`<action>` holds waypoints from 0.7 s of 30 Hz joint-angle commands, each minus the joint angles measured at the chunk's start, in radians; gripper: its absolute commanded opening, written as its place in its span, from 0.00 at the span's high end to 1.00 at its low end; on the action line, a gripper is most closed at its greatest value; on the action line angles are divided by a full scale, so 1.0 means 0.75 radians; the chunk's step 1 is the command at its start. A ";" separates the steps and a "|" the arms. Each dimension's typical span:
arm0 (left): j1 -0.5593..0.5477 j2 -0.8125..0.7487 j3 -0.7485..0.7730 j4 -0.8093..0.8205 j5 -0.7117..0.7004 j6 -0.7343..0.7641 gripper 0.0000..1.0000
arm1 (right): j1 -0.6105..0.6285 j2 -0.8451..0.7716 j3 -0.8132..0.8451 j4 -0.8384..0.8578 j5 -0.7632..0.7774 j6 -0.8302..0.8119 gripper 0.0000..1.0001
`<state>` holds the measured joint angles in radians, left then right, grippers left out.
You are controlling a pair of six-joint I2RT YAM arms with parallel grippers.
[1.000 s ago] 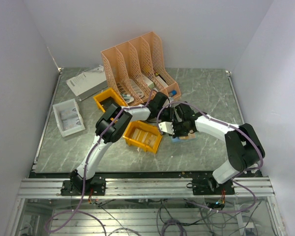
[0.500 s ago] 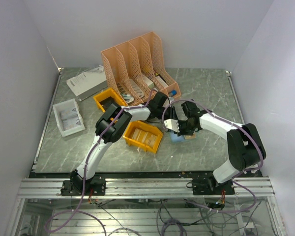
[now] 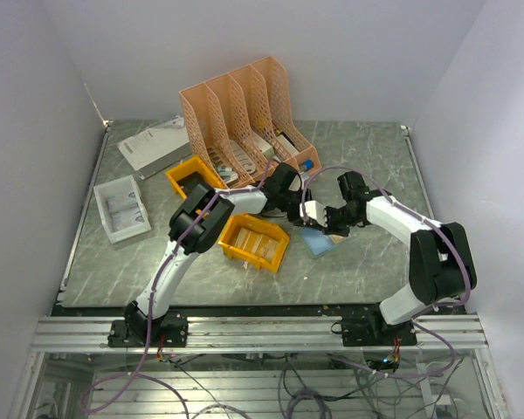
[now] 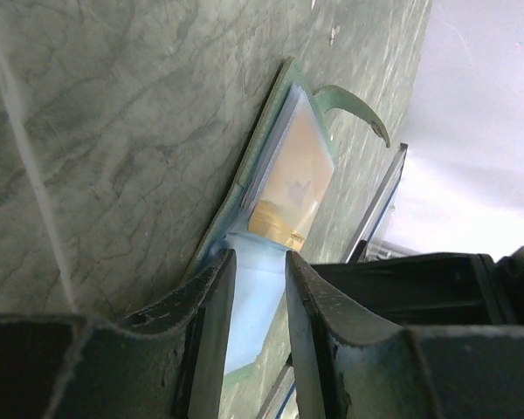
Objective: Put the credit cards into the card holder
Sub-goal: Insert the credit card into the card holder.
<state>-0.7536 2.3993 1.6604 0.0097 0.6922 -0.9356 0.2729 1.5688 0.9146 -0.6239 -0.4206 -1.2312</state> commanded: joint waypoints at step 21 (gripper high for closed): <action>0.027 -0.916 -0.521 0.156 -0.598 0.510 0.60 | -0.045 -0.060 -0.127 -0.415 -0.329 -0.836 1.00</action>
<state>-0.7422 1.8454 1.3705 0.0944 0.4488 -0.6945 0.2039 1.4853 0.8288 -0.9485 -0.6910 -1.8408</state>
